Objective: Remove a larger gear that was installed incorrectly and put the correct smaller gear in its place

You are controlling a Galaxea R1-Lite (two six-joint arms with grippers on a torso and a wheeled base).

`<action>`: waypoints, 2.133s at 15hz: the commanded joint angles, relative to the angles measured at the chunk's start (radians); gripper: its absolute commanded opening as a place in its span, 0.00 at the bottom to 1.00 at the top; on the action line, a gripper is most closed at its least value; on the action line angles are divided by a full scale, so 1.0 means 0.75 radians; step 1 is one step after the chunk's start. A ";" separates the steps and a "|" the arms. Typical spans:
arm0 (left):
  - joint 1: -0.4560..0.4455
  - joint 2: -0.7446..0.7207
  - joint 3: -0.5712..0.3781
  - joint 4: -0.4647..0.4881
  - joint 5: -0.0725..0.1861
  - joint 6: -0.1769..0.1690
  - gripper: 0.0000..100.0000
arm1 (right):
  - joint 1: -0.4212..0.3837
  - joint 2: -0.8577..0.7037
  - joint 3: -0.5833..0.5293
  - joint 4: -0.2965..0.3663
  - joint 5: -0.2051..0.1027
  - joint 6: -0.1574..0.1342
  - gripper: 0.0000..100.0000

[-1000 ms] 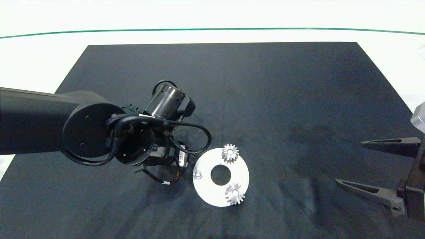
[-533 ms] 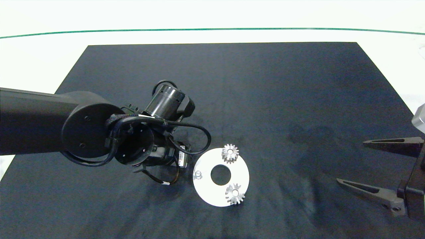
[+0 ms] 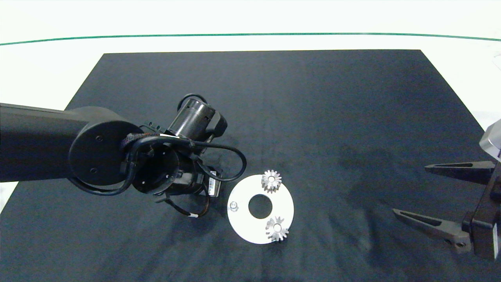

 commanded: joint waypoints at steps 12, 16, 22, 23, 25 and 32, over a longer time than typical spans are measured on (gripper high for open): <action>0.014 0.013 0.008 0.003 0.004 0.009 0.47 | 0.000 0.011 0.005 -0.015 0.000 -0.002 1.00; 0.016 0.015 0.006 0.003 0.004 0.009 0.38 | 0.000 0.011 0.005 -0.017 0.000 0.000 1.00; 0.012 0.017 0.008 0.003 0.004 0.007 0.26 | 0.000 0.011 0.007 -0.017 0.000 0.000 1.00; 0.012 0.017 0.004 0.003 0.004 0.005 0.24 | 0.002 0.011 0.007 -0.017 0.000 0.000 1.00; 0.012 0.017 -0.004 0.003 0.004 0.000 0.20 | 0.002 0.011 0.007 -0.017 0.000 0.000 1.00; 0.000 -0.079 0.012 0.032 0.006 0.005 0.13 | 0.002 0.011 0.017 -0.040 0.000 0.000 1.00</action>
